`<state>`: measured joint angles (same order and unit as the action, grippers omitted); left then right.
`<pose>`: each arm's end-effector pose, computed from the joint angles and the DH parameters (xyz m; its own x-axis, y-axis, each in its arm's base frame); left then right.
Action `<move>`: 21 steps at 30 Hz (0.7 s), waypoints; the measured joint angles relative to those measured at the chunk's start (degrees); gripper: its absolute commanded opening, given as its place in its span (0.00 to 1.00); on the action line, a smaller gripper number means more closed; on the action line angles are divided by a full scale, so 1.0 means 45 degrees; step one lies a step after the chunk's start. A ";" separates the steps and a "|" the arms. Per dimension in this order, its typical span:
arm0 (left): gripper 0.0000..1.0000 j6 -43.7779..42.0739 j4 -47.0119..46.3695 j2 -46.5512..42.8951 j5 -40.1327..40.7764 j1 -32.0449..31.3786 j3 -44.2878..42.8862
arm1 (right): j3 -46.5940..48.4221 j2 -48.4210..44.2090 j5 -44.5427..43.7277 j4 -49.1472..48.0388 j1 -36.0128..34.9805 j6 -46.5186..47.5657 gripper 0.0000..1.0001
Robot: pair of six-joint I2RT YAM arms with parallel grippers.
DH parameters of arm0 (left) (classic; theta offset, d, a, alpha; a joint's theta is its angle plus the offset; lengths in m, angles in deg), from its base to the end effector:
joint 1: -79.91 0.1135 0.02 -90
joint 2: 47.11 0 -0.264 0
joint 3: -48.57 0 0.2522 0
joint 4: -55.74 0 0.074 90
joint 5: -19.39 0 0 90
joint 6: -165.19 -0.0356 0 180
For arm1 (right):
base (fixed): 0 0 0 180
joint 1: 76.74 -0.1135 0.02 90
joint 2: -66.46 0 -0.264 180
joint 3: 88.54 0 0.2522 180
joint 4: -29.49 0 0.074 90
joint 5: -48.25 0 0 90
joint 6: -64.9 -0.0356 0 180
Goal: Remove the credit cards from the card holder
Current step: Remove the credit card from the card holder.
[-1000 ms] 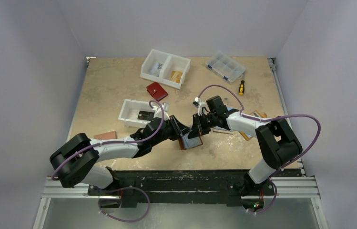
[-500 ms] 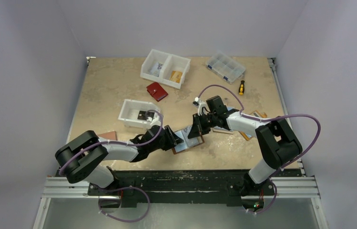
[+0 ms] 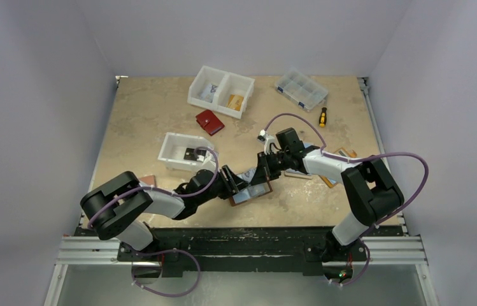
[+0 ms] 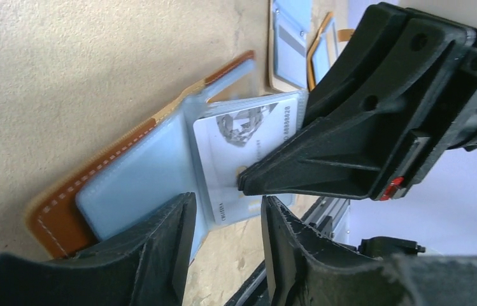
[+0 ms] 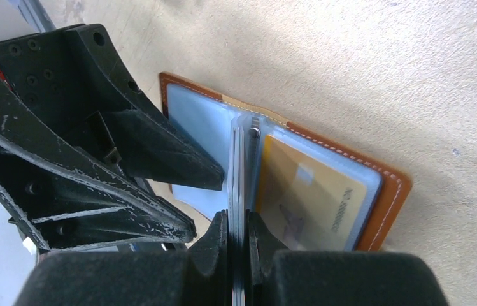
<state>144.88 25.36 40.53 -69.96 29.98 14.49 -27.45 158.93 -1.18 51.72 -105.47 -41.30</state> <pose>0.1675 -0.1985 0.1312 -0.7993 -0.5066 -0.3233 0.0256 0.5087 -0.8606 0.2578 0.1677 0.1646 -0.8741 -0.2375 -0.4237 -0.4786 0.5695 0.6683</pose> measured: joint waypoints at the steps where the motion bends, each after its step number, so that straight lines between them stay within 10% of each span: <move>1: 0.49 0.0039 -0.0223 0.0010 -0.0015 0.0005 0.0063 | 0.0000 0.0005 0.0024 -0.0005 0.0000 0.0034 0.00; 12: 0.78 0.0272 -0.1826 0.0049 -0.0034 0.0092 0.0772 | 0.0000 0.0010 0.0563 -0.0068 0.0000 0.0384 0.00; 21: 0.77 0.0500 -0.2166 0.0073 0.0053 0.0097 0.0884 | 0.0000 0.0010 0.0568 -0.0083 0.0005 0.0578 0.05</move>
<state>147.13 15.61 40.85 -69.72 30.41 18.47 -27.45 158.97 1.38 51.35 -105.45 -38.70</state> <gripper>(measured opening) 0.780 0.089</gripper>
